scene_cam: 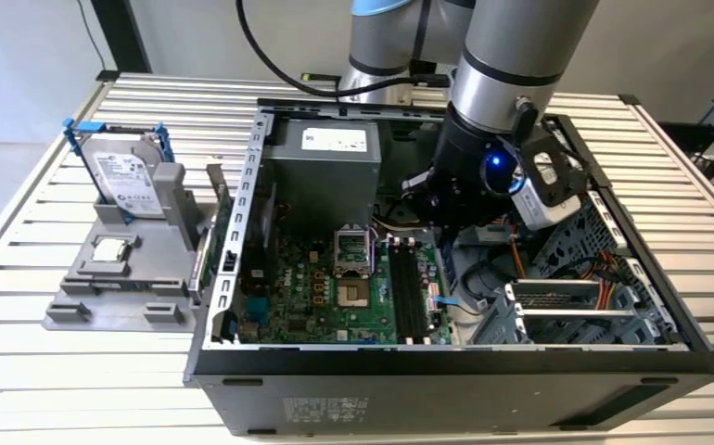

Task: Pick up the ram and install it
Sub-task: 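Insert the ram into the slot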

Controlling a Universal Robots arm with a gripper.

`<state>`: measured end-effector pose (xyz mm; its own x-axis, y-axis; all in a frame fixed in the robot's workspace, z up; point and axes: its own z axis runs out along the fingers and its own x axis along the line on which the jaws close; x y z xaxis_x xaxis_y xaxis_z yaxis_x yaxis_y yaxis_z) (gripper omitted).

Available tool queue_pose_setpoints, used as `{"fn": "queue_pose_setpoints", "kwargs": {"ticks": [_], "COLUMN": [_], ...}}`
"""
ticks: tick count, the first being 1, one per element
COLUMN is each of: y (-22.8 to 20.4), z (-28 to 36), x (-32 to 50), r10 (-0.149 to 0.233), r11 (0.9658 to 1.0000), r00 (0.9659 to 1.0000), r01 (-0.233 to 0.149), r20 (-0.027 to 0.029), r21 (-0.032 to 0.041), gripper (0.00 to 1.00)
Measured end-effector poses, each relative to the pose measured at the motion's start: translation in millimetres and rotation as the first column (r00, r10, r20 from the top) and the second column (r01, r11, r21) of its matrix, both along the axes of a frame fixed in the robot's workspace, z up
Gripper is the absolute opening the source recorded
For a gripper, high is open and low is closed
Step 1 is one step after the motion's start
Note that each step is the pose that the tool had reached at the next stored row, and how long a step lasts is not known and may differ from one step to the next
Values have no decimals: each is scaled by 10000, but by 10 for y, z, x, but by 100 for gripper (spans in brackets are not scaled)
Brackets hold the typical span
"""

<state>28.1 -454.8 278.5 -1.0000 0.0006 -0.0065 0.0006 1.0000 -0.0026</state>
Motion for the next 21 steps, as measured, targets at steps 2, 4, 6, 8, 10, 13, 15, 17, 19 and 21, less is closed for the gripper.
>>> {"fn": "queue_pose_setpoints", "kwargs": {"ticks": [2, 4, 6, 8, 10, 13, 15, 17, 19, 21], "y": [0, 0, 0, 0, 0, 0, 0, 0, 0, 0], "z": [-34, -69, -106, -136, -143, -143, -145, -151, -158, -163], "x": [-10, -21, -30, -38, -39, -40, -40, -40, -40, -41], "r10": [-1, 1, 1, 1, 2, 2, 1, 1, 1, 2], "r11": [10000, 10000, 10000, 10000, 10000, 10000, 10000, 10000, 10000, 10000], "r00": [10000, 10000, 10000, 10000, 10000, 10000, 10000, 10000, 10000, 10000], "r01": [1, -1, -1, -1, -2, -2, -1, -1, -1, -2], "r20": [0, 0, 0, 0, -2, -7, -9, -8, -9, -9], "r21": [1, 1, 0, 0, -1, -2, 0, 4, 0, -1], "gripper": [0, 0, 0, 0, 0, 0, 0, 0, 0, 0]}}
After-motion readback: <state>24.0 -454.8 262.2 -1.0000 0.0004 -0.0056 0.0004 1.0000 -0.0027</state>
